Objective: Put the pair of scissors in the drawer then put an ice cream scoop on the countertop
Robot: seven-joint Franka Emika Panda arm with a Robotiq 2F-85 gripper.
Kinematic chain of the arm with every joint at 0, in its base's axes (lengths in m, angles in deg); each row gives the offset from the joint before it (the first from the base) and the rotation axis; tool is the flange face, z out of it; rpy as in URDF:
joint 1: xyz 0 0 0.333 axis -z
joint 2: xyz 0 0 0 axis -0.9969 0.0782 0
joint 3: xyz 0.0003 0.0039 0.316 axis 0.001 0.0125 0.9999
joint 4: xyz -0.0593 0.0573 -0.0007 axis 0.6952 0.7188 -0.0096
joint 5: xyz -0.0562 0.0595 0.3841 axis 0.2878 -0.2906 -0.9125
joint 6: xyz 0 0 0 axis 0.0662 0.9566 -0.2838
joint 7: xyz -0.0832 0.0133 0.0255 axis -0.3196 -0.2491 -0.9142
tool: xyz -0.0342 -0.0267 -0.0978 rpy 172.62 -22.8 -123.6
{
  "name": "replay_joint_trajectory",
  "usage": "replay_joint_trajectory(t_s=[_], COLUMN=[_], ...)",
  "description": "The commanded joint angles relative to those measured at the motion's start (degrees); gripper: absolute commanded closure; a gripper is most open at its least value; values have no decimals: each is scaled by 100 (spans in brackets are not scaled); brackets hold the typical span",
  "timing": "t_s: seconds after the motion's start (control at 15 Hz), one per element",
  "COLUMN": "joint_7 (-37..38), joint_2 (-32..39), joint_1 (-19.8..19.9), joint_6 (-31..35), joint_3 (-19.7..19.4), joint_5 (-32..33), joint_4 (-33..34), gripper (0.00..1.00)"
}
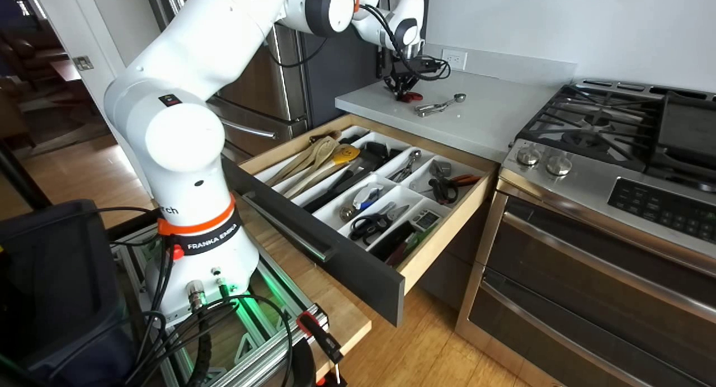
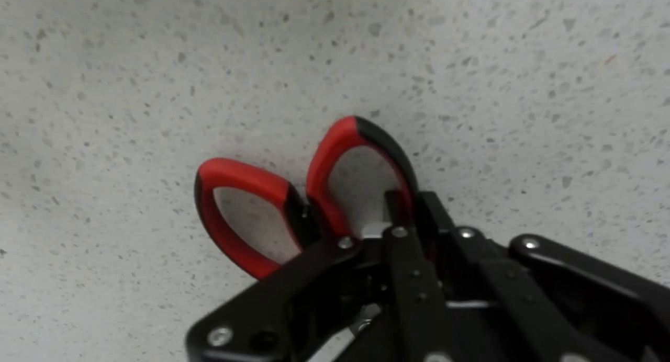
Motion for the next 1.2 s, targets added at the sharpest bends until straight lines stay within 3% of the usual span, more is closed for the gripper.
replay_joint_trajectory(t_s=[0.0, 0.27, 0.53, 1.13], joint_7=[-80, -365, -654, -675], joint_2=[-451, -1055, -1962, -4059], joint_1=[358, 761, 1012, 1176], joint_6=[-423, -554, -820, -828], joint_3=[187, 406, 321, -515], joint_5=[-411, -1031, -1306, -1290], joint_4=[-419, -917, -1807, -4252], gripper=[97, 97, 97, 97])
